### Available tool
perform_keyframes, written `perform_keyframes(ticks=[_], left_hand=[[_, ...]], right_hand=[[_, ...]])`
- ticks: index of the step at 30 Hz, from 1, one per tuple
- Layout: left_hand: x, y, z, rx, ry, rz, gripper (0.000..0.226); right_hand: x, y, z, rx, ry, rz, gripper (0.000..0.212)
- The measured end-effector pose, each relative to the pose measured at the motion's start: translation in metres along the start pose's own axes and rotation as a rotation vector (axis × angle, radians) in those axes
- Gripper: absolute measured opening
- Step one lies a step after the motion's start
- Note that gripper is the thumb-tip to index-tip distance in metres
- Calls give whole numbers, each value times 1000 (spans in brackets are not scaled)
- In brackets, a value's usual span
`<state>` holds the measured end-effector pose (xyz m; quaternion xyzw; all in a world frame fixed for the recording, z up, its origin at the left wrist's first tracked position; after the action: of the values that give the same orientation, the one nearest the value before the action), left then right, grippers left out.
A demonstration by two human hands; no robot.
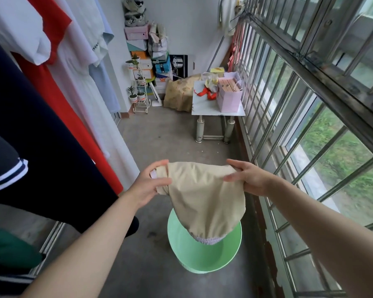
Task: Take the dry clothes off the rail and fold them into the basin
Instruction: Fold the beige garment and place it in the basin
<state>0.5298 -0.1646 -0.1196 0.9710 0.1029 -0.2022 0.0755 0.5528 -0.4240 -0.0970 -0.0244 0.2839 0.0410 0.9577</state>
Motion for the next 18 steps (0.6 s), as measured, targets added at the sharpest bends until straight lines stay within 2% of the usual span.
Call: perform_keyframes(ticks=[1,2,4,6,10,14,18], left_hand=[[2,-1,2,81,7,-12,62],[4,-2,3,139,-9,-19,60],[7,-3,2,188,-85,-9,43],[8,-2,1,226,-171,53,30],[11,-8,10,288,-295,138,32],[11,-13,21,279,-379,114,71],[13,-19,29,262,-394,98,57]], right_hand=[[1,0,0,-202,-54,-2,83],[2,-1,2,-507,-136,-19,87],[7,-1,7,-1075,-345,-52,85],[10,2,9,-1323,-490,-87,73],[13,1,12,-1419,-623,-215,45],[21,-4,11,-1291,-648,-241,37],[27,1,6,-1220,-631,-200,35]])
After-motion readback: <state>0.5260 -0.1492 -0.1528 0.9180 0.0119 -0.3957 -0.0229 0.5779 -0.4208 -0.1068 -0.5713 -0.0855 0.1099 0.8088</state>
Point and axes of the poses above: each hand's wrist, its own x-axis towards the middle knuckle, its own y-axis out of the palm, z = x × y, the point moved 8 cm from there along x, towards the middle knuckle, and after that the axes turned 13 degrees about -z, right-handed, at the moved point
